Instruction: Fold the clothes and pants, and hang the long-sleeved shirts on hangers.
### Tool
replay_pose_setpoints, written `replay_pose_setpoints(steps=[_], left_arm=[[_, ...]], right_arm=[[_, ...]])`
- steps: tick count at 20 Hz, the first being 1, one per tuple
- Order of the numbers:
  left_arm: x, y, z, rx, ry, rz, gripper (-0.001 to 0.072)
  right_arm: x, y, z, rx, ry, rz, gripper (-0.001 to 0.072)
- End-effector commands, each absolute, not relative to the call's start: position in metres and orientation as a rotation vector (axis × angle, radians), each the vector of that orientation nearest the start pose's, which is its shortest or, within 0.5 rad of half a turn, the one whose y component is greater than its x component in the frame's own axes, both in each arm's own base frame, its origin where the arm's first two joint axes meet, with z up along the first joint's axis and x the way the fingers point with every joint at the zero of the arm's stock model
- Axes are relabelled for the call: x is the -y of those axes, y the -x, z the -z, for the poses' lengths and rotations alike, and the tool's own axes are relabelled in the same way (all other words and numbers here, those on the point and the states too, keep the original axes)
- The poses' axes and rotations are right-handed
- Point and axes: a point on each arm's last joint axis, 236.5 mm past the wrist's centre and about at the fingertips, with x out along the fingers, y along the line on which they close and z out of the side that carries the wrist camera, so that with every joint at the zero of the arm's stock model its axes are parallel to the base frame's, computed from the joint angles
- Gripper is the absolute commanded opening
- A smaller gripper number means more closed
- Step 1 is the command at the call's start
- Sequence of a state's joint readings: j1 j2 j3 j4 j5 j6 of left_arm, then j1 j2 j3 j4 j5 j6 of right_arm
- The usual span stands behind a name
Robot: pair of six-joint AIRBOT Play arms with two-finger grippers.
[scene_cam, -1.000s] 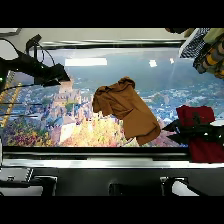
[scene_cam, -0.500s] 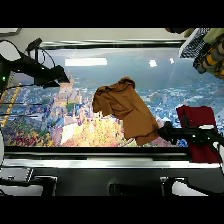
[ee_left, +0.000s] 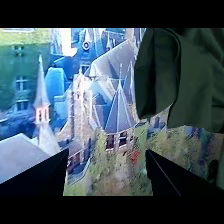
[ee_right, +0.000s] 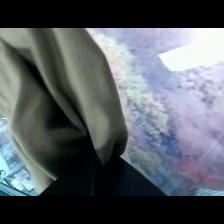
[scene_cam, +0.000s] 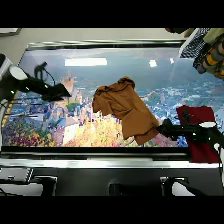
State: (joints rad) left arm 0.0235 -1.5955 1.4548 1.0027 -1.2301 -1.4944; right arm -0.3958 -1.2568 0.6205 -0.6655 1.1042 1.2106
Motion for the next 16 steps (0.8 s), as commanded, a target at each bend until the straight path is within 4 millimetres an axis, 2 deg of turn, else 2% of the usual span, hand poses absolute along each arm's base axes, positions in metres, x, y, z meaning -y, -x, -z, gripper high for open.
replay_pose_setpoints(steps=[1,4,6,9,14,15,16], left_arm=[[0.144,-0.461,0.034,-1.221,0.685,0.431,0.0554],[0.187,-0.458,0.056,-1.252,0.753,0.529,0.0554],[0.205,-0.45,0.075,-1.305,0.749,0.548,0.0554],[0.222,-0.44,0.093,-1.354,0.735,0.562,0.0554],[0.242,-0.436,0.097,-1.371,0.755,0.574,0.055],[0.246,-0.437,0.095,-1.367,0.757,0.579,0.0522],[0.25,-0.439,0.094,-1.363,0.753,0.587,0.0393]], right_arm=[[-0.056,-0.304,0.058,-1.294,-0.972,-0.23,0.0037],[-0.059,-0.3,0.057,-1.31,-0.979,-0.243,0.0037],[-0.059,-0.3,0.057,-1.311,-0.98,-0.244,0.0037],[-0.059,-0.3,0.057,-1.311,-0.98,-0.244,0.0037],[-0.06,-0.3,0.056,-1.313,-0.99,-0.242,0.0037],[-0.06,-0.3,0.056,-1.315,-0.991,-0.244,0.0037],[-0.061,-0.299,0.055,-1.317,-0.991,-0.247,0.0037]])
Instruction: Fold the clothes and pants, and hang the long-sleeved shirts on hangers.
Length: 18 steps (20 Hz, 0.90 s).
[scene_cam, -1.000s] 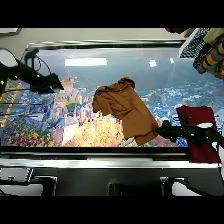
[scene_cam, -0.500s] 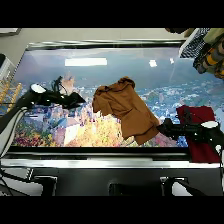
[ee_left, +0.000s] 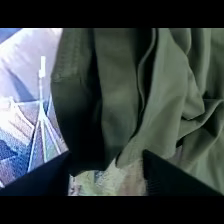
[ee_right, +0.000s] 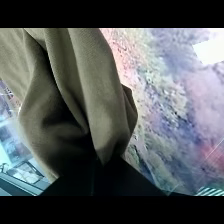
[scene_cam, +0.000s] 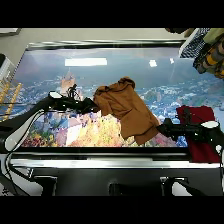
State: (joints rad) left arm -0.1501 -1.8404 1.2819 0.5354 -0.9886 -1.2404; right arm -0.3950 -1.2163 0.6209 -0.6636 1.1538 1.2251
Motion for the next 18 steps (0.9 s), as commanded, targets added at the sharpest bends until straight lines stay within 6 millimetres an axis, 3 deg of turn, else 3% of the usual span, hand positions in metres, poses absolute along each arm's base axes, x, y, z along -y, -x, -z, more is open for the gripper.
replay_pose_setpoints(steps=[1,2,4,6,9,10,12,13,15,16,18], left_arm=[[0.252,-0.44,0.09,-1.357,0.749,0.597,0.0103],[0.253,-0.444,0.084,-1.346,0.75,0.604,0.0015],[0.246,-0.458,0.06,-1.31,0.763,0.62,0.0014],[0.226,-0.472,0.026,-1.268,0.76,0.629,0.0013],[0.164,-0.494,-0.047,-1.146,0.615,0.541,0.0013],[0.143,-0.499,-0.08,-1.083,0.566,0.504,0.0012],[0.106,-0.498,-0.17,-0.893,0.485,0.449,0.0012],[0.096,-0.49,-0.217,-0.791,0.451,0.444,0.0012],[0.085,-0.454,-0.314,-0.581,0.387,0.445,0.0012],[0.083,-0.431,-0.351,-0.497,0.364,0.44,0.0013],[0.075,-0.378,-0.405,-0.372,0.333,0.387,0.0013]], right_arm=[[-0.062,-0.298,0.055,-1.319,-0.992,-0.25,0.0037],[-0.062,-0.299,0.053,-1.312,-0.992,-0.251,0.0037],[-0.056,-0.31,0.041,-1.26,-0.959,-0.251,0.0036],[-0.046,-0.334,0.007,-1.154,-0.887,-0.269,0.0036],[-0.028,-0.375,-0.087,-0.925,-0.725,-0.316,0.0035],[-0.027,-0.382,-0.125,-0.85,-0.667,-0.34,0.0035],[-0.031,-0.382,-0.206,-0.708,-0.54,-0.398,0.0035],[-0.037,-0.374,-0.245,-0.646,-0.472,-0.429,0.0035],[-0.052,-0.347,-0.309,-0.543,-0.356,-0.472,0.0035],[-0.06,-0.33,-0.336,-0.496,-0.319,-0.481,0.0035],[-0.075,-0.296,-0.372,-0.426,-0.273,-0.49,0.0035]])
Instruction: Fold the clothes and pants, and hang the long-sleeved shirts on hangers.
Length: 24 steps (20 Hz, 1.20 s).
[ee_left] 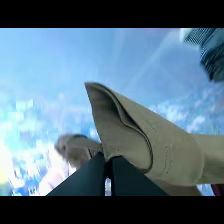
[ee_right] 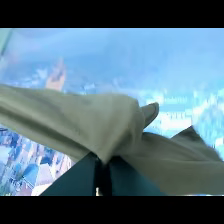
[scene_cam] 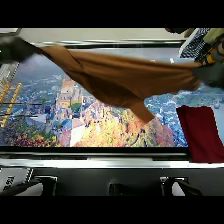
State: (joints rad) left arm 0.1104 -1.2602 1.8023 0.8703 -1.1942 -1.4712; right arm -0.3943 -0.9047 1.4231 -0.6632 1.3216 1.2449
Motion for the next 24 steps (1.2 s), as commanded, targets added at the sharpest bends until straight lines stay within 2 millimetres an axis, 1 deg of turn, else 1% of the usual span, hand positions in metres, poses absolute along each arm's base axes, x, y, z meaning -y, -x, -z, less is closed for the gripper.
replay_pose_setpoints(steps=[1,3,5,6,7,8,9,10,11,12,13,14,15,16,17,19,20,21,22,23,24], left_arm=[[0.069,-0.353,-0.425,-0.317,0.318,0.345,0.0013],[0.057,-0.312,-0.453,-0.229,0.301,0.269,0.0013],[0.048,-0.288,-0.467,-0.178,0.306,0.218,0.0013],[0.046,-0.281,-0.471,-0.165,0.311,0.207,0.0013],[0.046,-0.28,-0.471,-0.165,0.311,0.208,0.0013],[0.046,-0.285,-0.468,-0.176,0.313,0.207,0.0013],[0.045,-0.296,-0.459,-0.204,0.32,0.205,0.0013],[0.043,-0.311,-0.447,-0.243,0.329,0.202,0.0013],[0.042,-0.332,-0.428,-0.303,0.339,0.201,0.0013],[0.044,-0.355,-0.405,-0.371,0.351,0.205,0.0013],[0.048,-0.381,-0.375,-0.453,0.356,0.213,0.0013],[0.056,-0.406,-0.343,-0.537,0.361,0.229,0.0013],[0.065,-0.433,-0.304,-0.631,0.368,0.241,0.0013],[0.076,-0.455,-0.267,-0.719,0.375,0.252,0.0013],[0.087,-0.477,-0.225,-0.808,0.383,0.258,0.0013],[0.107,-0.51,-0.146,-0.953,0.402,0.261,0.0013],[0.116,-0.523,-0.112,-1.001,0.413,0.262,0.0013],[0.126,-0.535,-0.08,-1.035,0.432,0.264,0.0013],[0.134,-0.545,-0.055,-1.056,0.454,0.265,0.0013],[0.142,-0.553,-0.033,-1.074,0.484,0.266,0.0013],[0.146,-0.559,-0.015,-1.089,0.51,0.264,0.0014]], right_arm=[[-0.083,-0.279,-0.382,-0.405,-0.253,-0.496,0.0035],[-0.095,-0.251,-0.395,-0.38,-0.257,-0.496,0.0035],[-0.102,-0.236,-0.405,-0.353,-0.291,-0.487,0.0035],[-0.103,-0.232,-0.41,-0.336,-0.304,-0.481,0.0035],[-0.102,-0.233,-0.414,-0.327,-0.338,-0.471,0.0035],[-0.099,-0.238,-0.415,-0.332,-0.398,-0.457,0.0035],[-0.096,-0.246,-0.412,-0.361,-0.467,-0.445,0.0035],[-0.089,-0.258,-0.401,-0.417,-0.539,-0.419,0.0035],[-0.079,-0.272,-0.385,-0.483,-0.597,-0.379,0.0035],[-0.069,-0.29,-0.364,-0.558,-0.635,-0.353,0.0035],[-0.062,-0.309,-0.341,-0.631,-0.67,-0.344,0.0036],[-0.053,-0.33,-0.312,-0.715,-0.723,-0.331,0.0036],[-0.045,-0.349,-0.282,-0.787,-0.754,-0.322,0.0036],[-0.037,-0.369,-0.246,-0.866,-0.792,-0.31,0.0036],[-0.029,-0.386,-0.211,-0.935,-0.848,-0.286,0.0036],[-0.014,-0.422,-0.135,-1.047,-0.971,-0.213,0.0036],[-0.01,-0.438,-0.102,-1.076,-0.997,-0.188,0.0036],[-0.01,-0.453,-0.072,-1.104,-1.022,-0.164,0.0036],[-0.013,-0.469,-0.042,-1.12,-1.038,-0.147,0.0036],[-0.017,-0.483,-0.017,-1.125,-1.047,-0.128,0.0036],[-0.019,-0.495,0.01,-1.131,-1.054,-0.095,0.0036]])
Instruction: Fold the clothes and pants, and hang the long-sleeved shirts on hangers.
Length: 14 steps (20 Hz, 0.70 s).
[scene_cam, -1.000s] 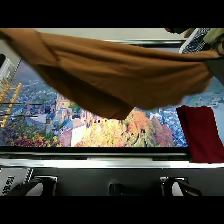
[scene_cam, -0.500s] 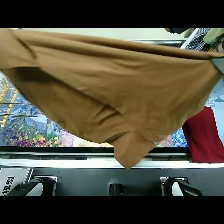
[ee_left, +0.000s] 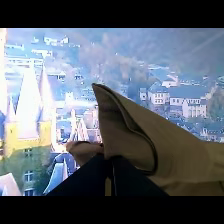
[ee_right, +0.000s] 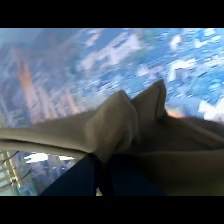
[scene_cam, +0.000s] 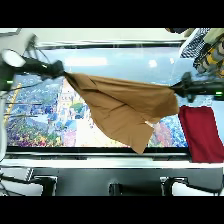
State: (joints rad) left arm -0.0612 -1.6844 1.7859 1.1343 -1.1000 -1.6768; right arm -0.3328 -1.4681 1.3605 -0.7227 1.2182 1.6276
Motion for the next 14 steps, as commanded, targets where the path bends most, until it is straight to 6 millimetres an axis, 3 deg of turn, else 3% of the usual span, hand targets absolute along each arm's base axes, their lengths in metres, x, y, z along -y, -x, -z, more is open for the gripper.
replay_pose_setpoints(steps=[1,3,6,7,9,11,14], left_arm=[[0.149,-0.562,0.0,-1.106,0.535,0.261,0.0013],[0.151,-0.562,0.024,-1.149,0.557,0.256,0.0013],[0.153,-0.56,0.035,-1.174,0.558,0.253,0.0013],[0.152,-0.56,0.035,-1.173,0.558,0.253,0.0014],[0.153,-0.558,0.035,-1.18,0.558,0.255,0.0014],[0.153,-0.554,0.036,-1.198,0.555,0.258,0.0015],[0.154,-0.547,0.038,-1.231,0.551,0.264,0.0015]], right_arm=[[-0.021,-0.504,0.029,-1.128,-1.073,-0.064,0.0036],[-0.022,-0.518,0.053,-1.108,-1.104,-0.019,0.0036],[-0.009,-0.531,0.059,-1.045,-1.098,0.026,0.0037],[-0.007,-0.534,0.057,-1.032,-1.09,0.027,0.0083],[-0.006,-0.532,0.048,-1.044,-1.071,-0.001,0.0283],[0.013,-0.517,0.028,-1.087,-1.047,-0.033,0.0463],[0.073,-0.468,0.001,-1.137,-1.009,0.01,0.0469]])
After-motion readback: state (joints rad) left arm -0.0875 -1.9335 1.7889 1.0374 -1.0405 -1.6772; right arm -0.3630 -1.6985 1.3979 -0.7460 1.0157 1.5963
